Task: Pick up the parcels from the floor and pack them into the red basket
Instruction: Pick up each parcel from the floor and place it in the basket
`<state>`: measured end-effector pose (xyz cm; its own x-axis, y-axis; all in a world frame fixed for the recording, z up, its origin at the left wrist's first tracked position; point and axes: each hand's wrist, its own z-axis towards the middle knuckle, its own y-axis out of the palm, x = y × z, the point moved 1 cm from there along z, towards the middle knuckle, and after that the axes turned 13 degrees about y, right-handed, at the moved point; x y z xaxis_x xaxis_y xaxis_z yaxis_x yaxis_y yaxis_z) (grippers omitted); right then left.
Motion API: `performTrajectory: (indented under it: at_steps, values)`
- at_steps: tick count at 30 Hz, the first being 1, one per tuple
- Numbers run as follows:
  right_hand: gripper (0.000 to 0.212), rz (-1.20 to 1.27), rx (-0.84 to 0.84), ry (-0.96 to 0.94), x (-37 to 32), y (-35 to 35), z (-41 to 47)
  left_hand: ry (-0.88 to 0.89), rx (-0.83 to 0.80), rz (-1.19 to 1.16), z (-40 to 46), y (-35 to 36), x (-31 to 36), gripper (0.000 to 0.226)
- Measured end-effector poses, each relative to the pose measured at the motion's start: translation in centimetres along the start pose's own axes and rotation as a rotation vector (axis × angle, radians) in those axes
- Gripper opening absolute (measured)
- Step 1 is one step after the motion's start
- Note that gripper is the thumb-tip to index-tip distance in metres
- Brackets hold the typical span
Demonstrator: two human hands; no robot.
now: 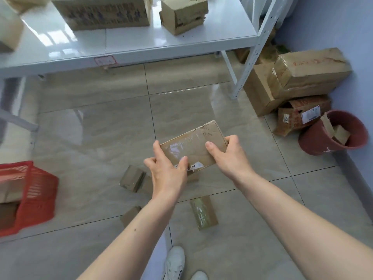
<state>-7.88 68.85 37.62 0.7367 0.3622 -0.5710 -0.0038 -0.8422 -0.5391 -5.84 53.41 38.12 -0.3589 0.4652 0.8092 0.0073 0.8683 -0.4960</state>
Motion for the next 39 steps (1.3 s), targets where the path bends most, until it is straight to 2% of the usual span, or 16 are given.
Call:
performTrajectory:
  at_steps: [9, 17, 27, 34, 39]
  values:
    - [0.051, -0.13, -0.118, -0.143, -4.7, 12.4, -9.7, -0.062, 0.217, -0.08, -3.5, -14.3, -8.4, 0.088]
    - [0.041, -0.215, -0.22, -0.222, -7.8, 26.0, -20.7, -0.124, 0.39, -0.108, -7.6, -29.0, -17.6, 0.098]
    - [0.044, -0.266, -0.284, -0.184, -10.3, 46.0, -33.9, -0.16, 0.437, -0.102, -11.4, -48.4, -31.7, 0.108]
    - [0.06, -0.303, -0.31, -0.202, -12.7, 55.7, -38.0, -0.183, 0.47, -0.092, -10.1, -57.0, -38.7, 0.107]
    - [0.044, -0.339, -0.318, -0.2, -15.1, 60.3, -37.7, -0.194, 0.459, -0.101, -7.1, -60.6, -41.5, 0.093]
